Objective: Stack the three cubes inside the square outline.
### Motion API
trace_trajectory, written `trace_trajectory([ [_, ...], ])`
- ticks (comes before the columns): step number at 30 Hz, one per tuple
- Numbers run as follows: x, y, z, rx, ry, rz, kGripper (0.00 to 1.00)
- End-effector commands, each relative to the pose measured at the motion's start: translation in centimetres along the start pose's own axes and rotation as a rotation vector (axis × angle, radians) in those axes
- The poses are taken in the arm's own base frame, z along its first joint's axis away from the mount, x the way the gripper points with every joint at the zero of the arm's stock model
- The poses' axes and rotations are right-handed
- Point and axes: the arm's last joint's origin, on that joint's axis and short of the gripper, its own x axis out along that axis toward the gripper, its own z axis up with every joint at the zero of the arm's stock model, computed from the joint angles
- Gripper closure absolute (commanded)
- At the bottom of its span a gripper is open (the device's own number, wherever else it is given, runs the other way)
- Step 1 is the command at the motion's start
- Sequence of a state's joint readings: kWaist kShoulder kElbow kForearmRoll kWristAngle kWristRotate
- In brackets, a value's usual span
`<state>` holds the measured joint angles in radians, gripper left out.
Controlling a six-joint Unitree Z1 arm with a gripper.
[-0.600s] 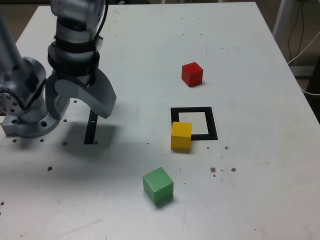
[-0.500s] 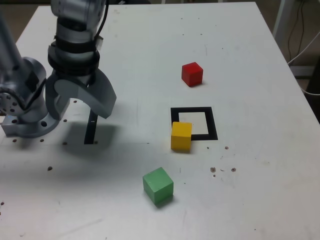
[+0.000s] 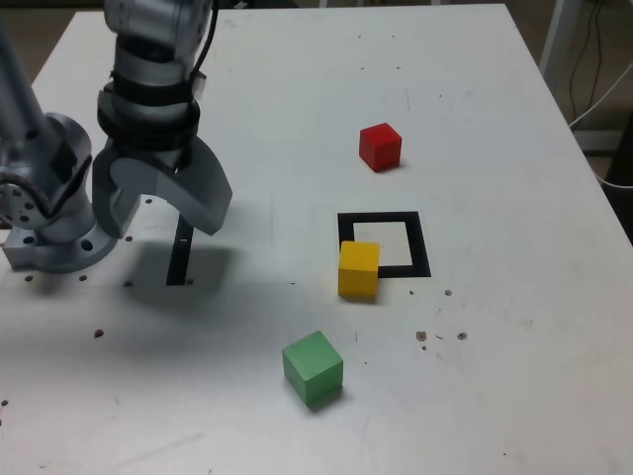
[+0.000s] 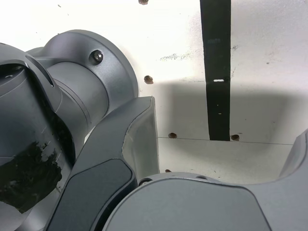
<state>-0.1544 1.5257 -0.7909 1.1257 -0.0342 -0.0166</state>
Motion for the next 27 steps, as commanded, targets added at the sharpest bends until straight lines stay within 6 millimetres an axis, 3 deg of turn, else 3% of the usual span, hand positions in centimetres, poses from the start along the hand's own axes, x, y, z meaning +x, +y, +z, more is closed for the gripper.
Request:
trace_trajectory([
  [1, 0.0, 0.0, 0.1, 0.0, 0.006, 0.0, 0.01],
  [13, -0.6, 0.1, 0.6, 0.0, -0.002, 0.022, 0.01],
  [27, -4.7, 0.7, 4.1, -0.009, -0.022, 0.056, 0.01],
])
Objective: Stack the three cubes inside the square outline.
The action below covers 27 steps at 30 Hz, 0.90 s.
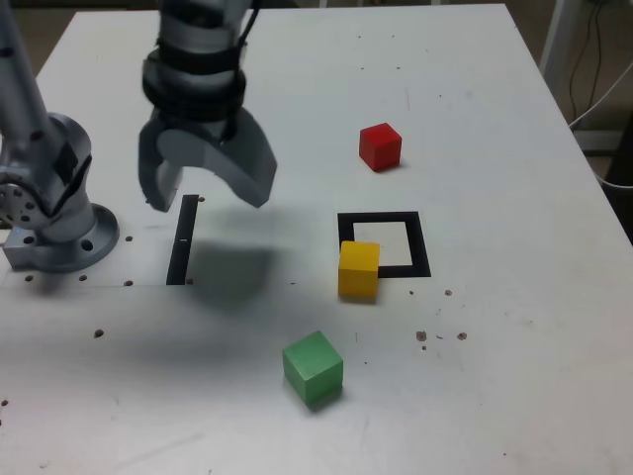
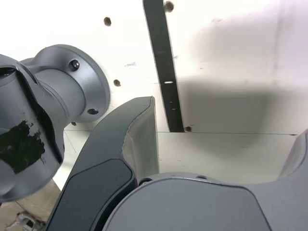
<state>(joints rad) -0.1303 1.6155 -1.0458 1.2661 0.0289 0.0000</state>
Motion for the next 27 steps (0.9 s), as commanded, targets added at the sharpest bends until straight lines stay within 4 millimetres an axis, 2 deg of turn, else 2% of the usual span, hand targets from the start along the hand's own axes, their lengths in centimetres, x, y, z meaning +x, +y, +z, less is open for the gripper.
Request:
trace_trajectory([
  [1, -0.3, 0.4, 0.7, -0.005, 0.002, -0.001, 0.01],
  [15, -3.4, 3.2, 5.8, -0.053, -0.045, 0.02, 0.01],
  [27, -4.7, 6.0, 9.9, -0.122, -0.049, 0.006, 0.01],
])
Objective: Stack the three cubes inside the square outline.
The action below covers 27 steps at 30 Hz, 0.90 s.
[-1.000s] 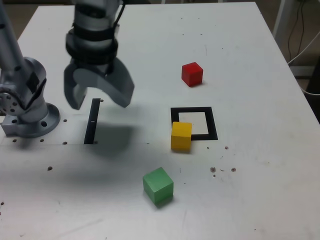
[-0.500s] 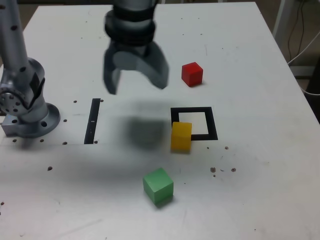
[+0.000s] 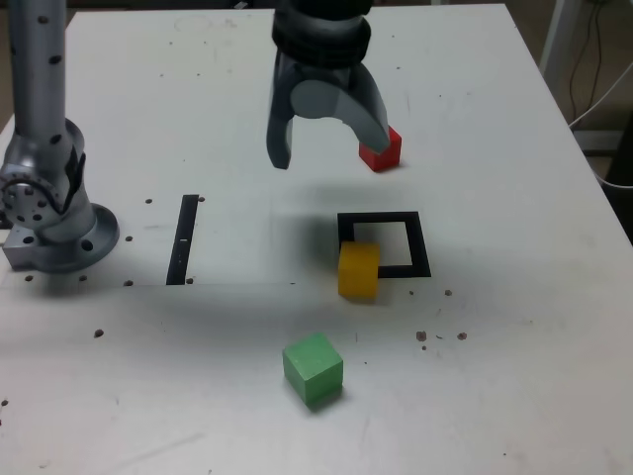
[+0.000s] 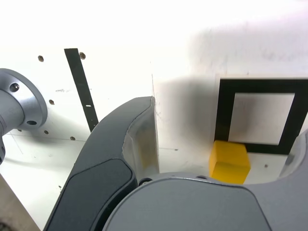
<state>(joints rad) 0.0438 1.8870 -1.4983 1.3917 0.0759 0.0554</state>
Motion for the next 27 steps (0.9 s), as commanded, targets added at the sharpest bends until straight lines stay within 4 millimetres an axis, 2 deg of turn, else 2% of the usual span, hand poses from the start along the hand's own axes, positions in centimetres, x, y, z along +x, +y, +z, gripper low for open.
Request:
trace_trajectory([
  [1, -0.1, 0.5, 0.9, -0.012, -0.003, -0.003, 0.01],
  [16, 0.2, 4.8, 5.3, -0.106, -0.015, -0.053, 0.01],
  [27, 1.7, 8.6, 7.2, -0.149, 0.0, -0.07, 0.01],
])
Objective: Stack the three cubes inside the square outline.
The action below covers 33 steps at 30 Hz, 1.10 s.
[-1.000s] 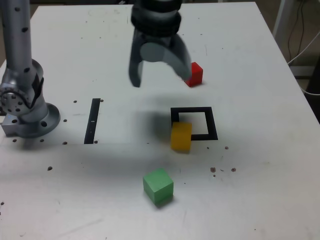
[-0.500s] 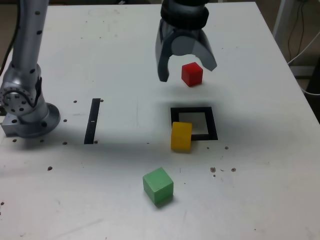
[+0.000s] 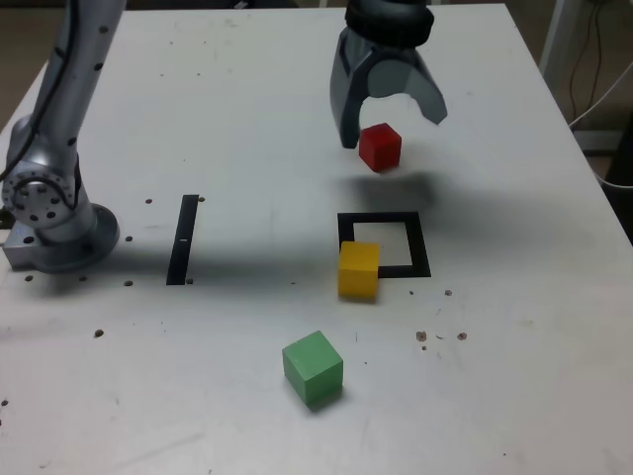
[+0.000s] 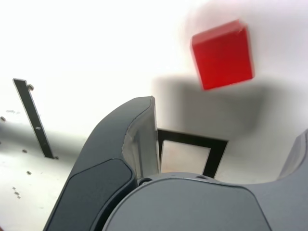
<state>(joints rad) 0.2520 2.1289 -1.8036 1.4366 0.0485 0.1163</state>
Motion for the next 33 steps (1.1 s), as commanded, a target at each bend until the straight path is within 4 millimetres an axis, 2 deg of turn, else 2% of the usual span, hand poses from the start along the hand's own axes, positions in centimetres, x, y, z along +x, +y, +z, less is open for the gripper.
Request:
trace_trajectory([
  [1, 0.5, 0.6, 0.4, -0.008, 0.012, -0.002, 0.01],
  [11, 1.0, 1.8, 1.2, -0.048, 0.015, -0.011, 0.01],
  [21, 2.3, 2.3, 1.6, -0.216, 0.063, -0.029, 0.01],
  [33, 3.7, 2.8, 2.4, -0.228, 0.092, -0.063, 0.01],
])
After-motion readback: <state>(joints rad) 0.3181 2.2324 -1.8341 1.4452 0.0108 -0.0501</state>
